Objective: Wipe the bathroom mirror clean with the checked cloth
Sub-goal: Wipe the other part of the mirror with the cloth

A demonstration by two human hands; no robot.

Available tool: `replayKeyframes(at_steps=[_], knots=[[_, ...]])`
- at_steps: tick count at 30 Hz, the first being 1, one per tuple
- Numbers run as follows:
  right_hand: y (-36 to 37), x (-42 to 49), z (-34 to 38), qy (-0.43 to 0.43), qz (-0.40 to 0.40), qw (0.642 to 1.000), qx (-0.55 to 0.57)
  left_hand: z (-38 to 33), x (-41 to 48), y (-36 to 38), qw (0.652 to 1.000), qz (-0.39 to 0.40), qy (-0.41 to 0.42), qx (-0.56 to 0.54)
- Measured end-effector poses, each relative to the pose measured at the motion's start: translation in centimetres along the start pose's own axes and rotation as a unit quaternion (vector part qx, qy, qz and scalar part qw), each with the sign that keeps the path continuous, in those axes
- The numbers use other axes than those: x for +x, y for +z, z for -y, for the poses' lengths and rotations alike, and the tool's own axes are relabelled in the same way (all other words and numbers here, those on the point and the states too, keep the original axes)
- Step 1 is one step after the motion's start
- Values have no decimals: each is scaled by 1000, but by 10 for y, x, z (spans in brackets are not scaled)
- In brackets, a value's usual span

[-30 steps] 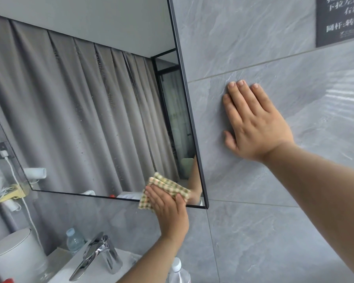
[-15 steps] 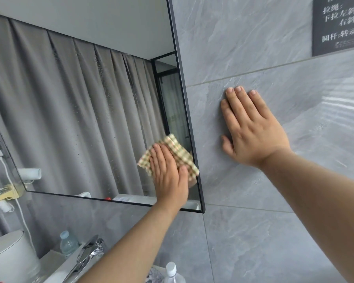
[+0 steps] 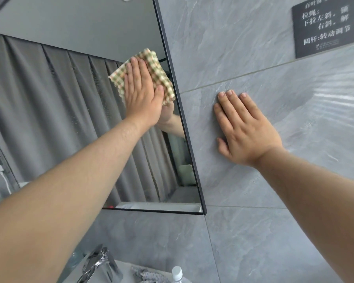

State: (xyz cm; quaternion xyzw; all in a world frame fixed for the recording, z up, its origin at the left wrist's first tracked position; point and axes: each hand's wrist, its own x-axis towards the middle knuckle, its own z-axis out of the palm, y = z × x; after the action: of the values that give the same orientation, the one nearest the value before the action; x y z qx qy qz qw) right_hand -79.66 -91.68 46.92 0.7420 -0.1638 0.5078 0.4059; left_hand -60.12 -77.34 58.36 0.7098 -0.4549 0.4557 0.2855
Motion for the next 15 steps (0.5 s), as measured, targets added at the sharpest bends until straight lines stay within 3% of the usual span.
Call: replayKeyframes(at_steps=[7,15], knots=[[0,0,0,-3,1,1000,6,3,-37,17,997,16,72,22],[0,-1,0,2,-7,1000,11,-3,-150,72,993,24,116,13]])
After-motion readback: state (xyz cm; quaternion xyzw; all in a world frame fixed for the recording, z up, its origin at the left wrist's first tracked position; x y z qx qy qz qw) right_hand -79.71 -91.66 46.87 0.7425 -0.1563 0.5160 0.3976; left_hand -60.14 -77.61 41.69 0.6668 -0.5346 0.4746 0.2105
